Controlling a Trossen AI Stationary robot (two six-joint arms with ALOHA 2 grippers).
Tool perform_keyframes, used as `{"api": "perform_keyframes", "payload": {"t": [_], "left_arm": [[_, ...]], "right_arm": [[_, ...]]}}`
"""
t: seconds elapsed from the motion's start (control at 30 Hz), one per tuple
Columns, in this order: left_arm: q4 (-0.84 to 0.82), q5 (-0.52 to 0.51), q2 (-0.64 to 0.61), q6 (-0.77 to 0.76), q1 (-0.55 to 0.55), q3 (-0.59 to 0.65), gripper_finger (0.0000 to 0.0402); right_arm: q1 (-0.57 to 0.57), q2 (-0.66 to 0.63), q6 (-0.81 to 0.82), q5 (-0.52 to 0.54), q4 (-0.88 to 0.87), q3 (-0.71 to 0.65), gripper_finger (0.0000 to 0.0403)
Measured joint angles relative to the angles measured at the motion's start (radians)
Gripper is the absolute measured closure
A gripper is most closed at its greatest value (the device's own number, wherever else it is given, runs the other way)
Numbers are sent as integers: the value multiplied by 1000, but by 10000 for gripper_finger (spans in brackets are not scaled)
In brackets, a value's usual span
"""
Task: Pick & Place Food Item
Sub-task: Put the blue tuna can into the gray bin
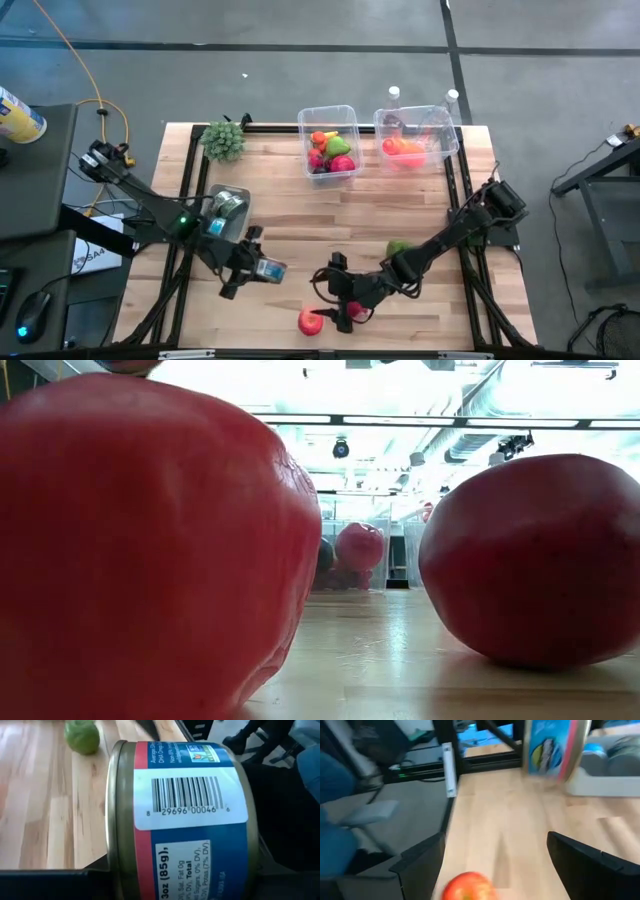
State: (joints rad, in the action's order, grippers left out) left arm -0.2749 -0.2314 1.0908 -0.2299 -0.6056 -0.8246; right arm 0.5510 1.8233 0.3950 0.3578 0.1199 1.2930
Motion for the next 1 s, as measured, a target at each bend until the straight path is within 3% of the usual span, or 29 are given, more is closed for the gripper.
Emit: {"api": "perform_keyframes", "payload": {"t": [0.13,0.23,0.47,0.67,0.8,1.0], "left_arm": [[-138,-44,-54,-86,-18,-22,228],[-325,-174,-73,-161,-39,-75,228],[-689,-274,-80,-468,-49,-164,228],[-909,-261,-108,-784,-27,-167,228],[-1130,-222,-113,-1171,19,-167,228],[-1093,-143,-105,-1181,70,-147,226]], "right_arm": [[8,0,-7,-6,15,0,64],[8,0,-32,-6,18,0,64],[7,0,-52,-6,17,0,64],[8,0,-76,-39,11,0,64],[8,0,-78,-81,10,0,64],[8,0,-79,-126,3,0,64]]}}
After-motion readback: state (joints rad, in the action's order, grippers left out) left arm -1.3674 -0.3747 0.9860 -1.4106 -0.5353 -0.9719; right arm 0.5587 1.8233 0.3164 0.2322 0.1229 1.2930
